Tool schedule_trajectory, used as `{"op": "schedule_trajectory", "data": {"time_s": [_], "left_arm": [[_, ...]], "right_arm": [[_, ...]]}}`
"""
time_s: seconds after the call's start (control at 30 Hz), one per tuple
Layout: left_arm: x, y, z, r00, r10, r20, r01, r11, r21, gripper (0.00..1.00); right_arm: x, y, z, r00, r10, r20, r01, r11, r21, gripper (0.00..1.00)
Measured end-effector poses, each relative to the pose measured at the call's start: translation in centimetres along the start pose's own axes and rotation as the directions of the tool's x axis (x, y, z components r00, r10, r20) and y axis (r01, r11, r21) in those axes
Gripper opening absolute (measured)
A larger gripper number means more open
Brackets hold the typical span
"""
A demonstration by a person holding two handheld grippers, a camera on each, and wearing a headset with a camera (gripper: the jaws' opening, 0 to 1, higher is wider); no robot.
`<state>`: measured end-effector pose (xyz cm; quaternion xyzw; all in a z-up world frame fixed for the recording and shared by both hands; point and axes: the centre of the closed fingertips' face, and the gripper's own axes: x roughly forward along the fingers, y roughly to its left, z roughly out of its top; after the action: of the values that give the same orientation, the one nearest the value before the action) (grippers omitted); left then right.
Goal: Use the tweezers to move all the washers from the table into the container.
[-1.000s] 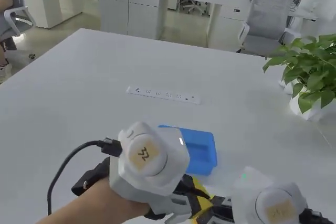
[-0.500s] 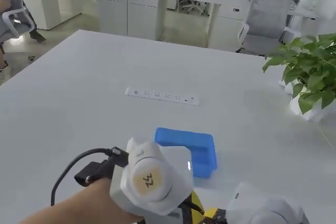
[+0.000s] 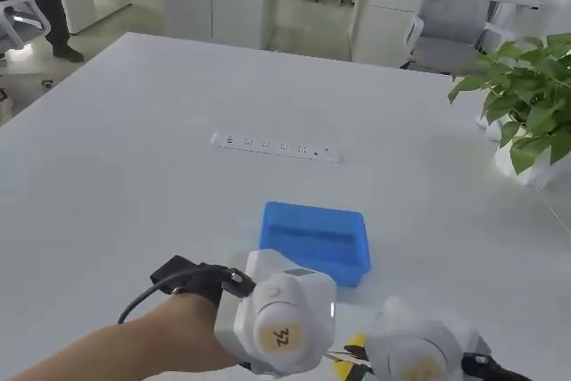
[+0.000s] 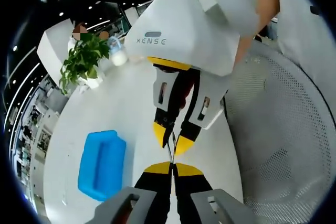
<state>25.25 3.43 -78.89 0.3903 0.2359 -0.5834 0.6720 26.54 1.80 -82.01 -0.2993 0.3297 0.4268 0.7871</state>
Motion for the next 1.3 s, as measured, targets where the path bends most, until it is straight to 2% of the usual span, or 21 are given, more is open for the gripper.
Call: {"op": "schedule_trajectory", "data": {"time_s": [0.13,0.2,0.23,0.27,0.33,0.43,0.57,0.6,0.7,0.83,0.87,0.9,0.93,0.97,1.0,1.07,1.1,1.17,1.3], "left_arm": [[1.1,0.4,-2.1,0.9984,-0.019,-0.053,0.018,1.000,-0.010,0.00],[1.1,0.1,-2.4,0.9965,-0.040,-0.073,0.039,0.999,-0.016,0.00],[1.2,0.0,-3.2,0.9935,-0.046,-0.104,0.047,0.999,0.006,0.00],[1.4,0.0,-3.7,0.9927,-0.039,-0.114,0.042,0.999,0.025,0.00],[1.7,-0.2,-4.3,0.9909,-0.048,-0.126,0.051,0.998,0.021,0.00],[2.0,-0.5,-5.7,0.9832,-0.072,-0.168,0.076,0.997,0.017,0.00],[2.6,-0.9,-7.7,0.9705,-0.091,-0.223,0.087,0.996,-0.028,0.00],[2.7,-0.9,-7.9,0.9708,-0.090,-0.223,0.085,0.996,-0.029,0.00],[2.6,-0.9,-7.9,0.9733,-0.081,-0.215,0.077,0.997,-0.024,0.00],[2.6,-0.8,-7.9,0.9725,-0.086,-0.216,0.075,0.995,-0.058,0.00],[2.7,-0.9,-8.0,0.9719,-0.084,-0.220,0.074,0.996,-0.056,0.00],[3.0,-1.2,-8.3,0.9675,-0.085,-0.238,0.075,0.996,-0.048,0.00],[3.1,-1.0,-7.9,0.9764,-0.056,-0.209,0.053,0.998,-0.022,0.00],[2.9,-1.3,-8.5,0.9693,-0.061,-0.238,0.058,0.998,-0.022,0.00],[2.9,-1.4,-8.5,0.9696,-0.061,-0.237,0.058,0.998,-0.018,0.00],[3.0,-1.2,-8.2,0.9713,-0.051,-0.233,0.046,0.999,-0.024,0.00],[3.1,-1.2,-8.1,0.9740,-0.038,-0.223,0.021,0.997,-0.077,0.00],[3.4,-0.9,-7.7,0.9810,-0.020,-0.193,-0.005,0.992,-0.124,0.00],[3.4,-0.7,-7.7,0.9818,-0.011,-0.190,-0.012,0.993,-0.118,0.00]], "right_arm": [[1.6,-0.2,-0.3,0.9997,0.011,-0.022,-0.010,0.999,0.050,0.10],[2.2,0.5,-0.5,0.9990,0.044,-0.010,-0.044,0.997,0.069,0.11],[2.3,0.5,-0.6,0.9992,0.040,-0.007,-0.040,0.996,0.075,0.13],[2.3,0.6,-0.6,0.9991,0.043,-0.006,-0.042,0.996,0.075,0.15],[1.7,1.0,-0.4,0.9982,0.059,0.011,-0.060,0.993,0.101,0.18],[0.4,0.6,-0.2,0.9987,0.035,0.037,-0.039,0.991,0.130,0.21],[-1.4,-0.9,-1.2,0.9995,-0.009,0.030,0.004,0.986,0.168,0.22],[-1.8,-1.3,-1.3,0.9991,-0.023,0.035,0.016,0.982,0.188,0.22],[-3.3,-2.3,-1.4,0.9952,-0.061,0.076,0.036,0.955,0.293,0.23],[-4.7,-3.3,-1.6,0.9878,-0.100,0.119,0.040,0.902,0.429,0.25],[-5.0,-3.6,-1.6,0.9848,-0.113,0.132,0.039,0.884,0.466,0.25],[-5.2,-3.7,-1.6,0.9831,-0.118,0.140,0.035,0.873,0.486,0.25],[-5.3,-4.0,-1.8,0.9806,-0.130,0.147,0.038,0.862,0.506,0.25],[-5.5,-4.1,-1.9,0.9801,-0.134,0.147,0.042,0.861,0.507,0.26],[-5.5,-4.2,-2.1,0.9802,-0.135,0.145,0.043,0.861,0.507,0.25],[-5.5,-4.5,-2.3,0.9802,-0.138,0.143,0.047,0.861,0.506,0.25],[-5.5,-4.6,-2.3,0.9802,-0.137,0.142,0.047,0.861,0.506,0.25],[-5.6,-4.7,-2.3,0.9802,-0.135,0.145,0.044,0.862,0.506,0.25],[-5.8,-5.0,-1.7,0.9782,-0.137,0.156,0.040,0.860,0.508,0.24]]}}
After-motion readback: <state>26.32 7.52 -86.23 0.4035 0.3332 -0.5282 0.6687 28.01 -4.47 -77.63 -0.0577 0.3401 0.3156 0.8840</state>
